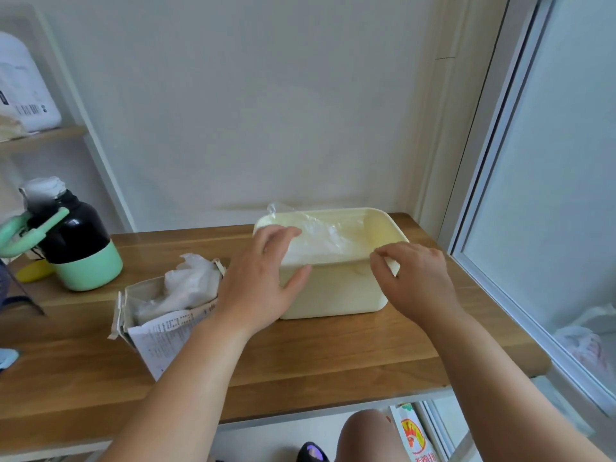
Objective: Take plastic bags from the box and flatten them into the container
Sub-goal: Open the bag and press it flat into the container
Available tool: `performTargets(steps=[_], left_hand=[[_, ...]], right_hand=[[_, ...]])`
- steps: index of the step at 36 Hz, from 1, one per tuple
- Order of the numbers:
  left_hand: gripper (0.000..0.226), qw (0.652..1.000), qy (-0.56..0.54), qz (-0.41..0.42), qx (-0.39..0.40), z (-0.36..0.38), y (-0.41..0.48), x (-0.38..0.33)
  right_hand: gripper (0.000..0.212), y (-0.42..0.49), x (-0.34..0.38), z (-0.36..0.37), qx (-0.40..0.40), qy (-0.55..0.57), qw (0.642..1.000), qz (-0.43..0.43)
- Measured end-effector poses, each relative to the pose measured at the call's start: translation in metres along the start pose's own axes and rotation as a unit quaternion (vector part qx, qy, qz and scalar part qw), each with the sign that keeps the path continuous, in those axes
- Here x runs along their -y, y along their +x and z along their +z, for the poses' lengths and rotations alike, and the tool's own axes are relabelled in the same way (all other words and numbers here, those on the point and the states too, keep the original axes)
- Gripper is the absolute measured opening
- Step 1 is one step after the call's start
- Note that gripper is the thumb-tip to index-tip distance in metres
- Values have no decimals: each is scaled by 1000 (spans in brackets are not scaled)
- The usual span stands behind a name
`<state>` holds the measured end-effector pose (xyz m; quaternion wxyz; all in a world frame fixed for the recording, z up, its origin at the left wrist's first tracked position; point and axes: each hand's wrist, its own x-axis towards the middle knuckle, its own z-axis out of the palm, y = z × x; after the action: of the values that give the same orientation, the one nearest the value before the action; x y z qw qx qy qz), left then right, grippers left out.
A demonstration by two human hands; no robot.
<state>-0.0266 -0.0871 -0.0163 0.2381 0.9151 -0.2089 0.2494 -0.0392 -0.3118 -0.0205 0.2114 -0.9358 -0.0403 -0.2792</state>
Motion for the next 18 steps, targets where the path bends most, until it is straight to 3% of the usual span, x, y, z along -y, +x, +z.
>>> performTargets(steps=[6,9,13,16,18], left_hand=[[42,985,49,-23,167,5,22,5],[51,970,65,-55,226,4,35,5],[68,935,112,-94,322,9,55,-3],[81,905,145,-124,381,10,67,-7],[86,898,148,-132,392,11,71,-3]], right_hand=[[45,30,4,-4,131,-18,991,10],[49,45,5,-5,204,-4,978,42],[64,61,8,4,317,-83,942,72],[64,68,11,9,337,-117,932,70],[61,69,11,9,294,-118,948,24]])
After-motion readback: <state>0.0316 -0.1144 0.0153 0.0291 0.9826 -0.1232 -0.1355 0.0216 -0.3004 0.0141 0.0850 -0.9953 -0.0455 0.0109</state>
